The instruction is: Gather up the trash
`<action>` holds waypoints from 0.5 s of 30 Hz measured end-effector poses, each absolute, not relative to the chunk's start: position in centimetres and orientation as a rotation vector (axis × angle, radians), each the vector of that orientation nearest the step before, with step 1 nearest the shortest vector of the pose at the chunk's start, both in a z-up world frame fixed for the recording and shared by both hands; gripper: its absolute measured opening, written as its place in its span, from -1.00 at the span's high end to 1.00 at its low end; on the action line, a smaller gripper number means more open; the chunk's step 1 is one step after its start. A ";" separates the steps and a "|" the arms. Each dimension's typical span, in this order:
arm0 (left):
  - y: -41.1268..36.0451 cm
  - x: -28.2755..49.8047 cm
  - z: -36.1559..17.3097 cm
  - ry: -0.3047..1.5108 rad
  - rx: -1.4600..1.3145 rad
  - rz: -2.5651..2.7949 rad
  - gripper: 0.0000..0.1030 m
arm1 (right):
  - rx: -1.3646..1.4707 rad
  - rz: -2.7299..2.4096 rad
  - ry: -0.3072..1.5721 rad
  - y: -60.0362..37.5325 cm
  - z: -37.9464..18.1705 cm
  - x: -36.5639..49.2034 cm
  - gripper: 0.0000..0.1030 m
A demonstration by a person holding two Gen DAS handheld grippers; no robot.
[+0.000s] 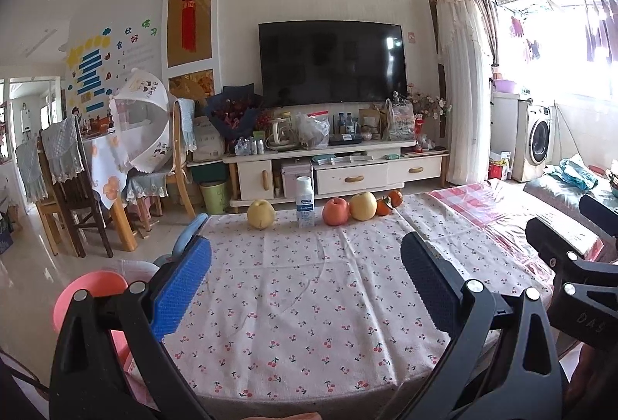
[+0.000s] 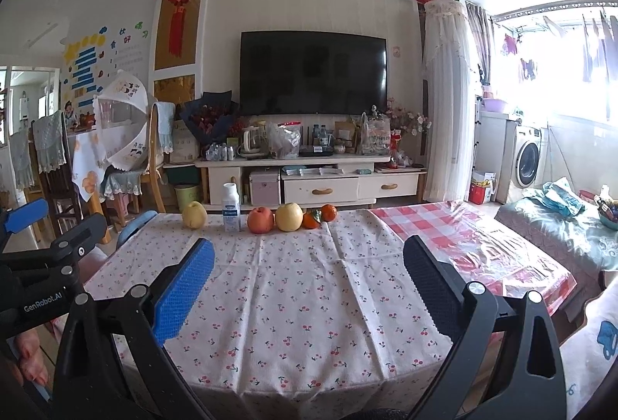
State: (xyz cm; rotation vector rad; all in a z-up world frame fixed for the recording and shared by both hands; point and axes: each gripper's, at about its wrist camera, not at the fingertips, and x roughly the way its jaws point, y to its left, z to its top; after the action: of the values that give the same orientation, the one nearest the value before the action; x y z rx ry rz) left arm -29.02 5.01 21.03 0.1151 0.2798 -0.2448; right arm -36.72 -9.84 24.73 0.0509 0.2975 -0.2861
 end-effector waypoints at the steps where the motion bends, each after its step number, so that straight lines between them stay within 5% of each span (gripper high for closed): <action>1: 5.0 -29.0 21.0 0.280 0.116 -0.245 -0.92 | 0.052 -0.285 0.301 -9.9 24.6 -36.5 -0.88; 15: 4.9 -27.6 20.3 0.289 0.128 -0.231 -0.92 | 0.049 -0.261 0.337 -9.3 23.4 -34.5 -0.88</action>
State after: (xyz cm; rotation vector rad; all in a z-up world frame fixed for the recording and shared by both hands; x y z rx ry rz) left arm -27.63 4.95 20.25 0.1281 0.2889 -0.2306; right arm -34.50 -9.32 23.37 0.0489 0.3374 -0.2606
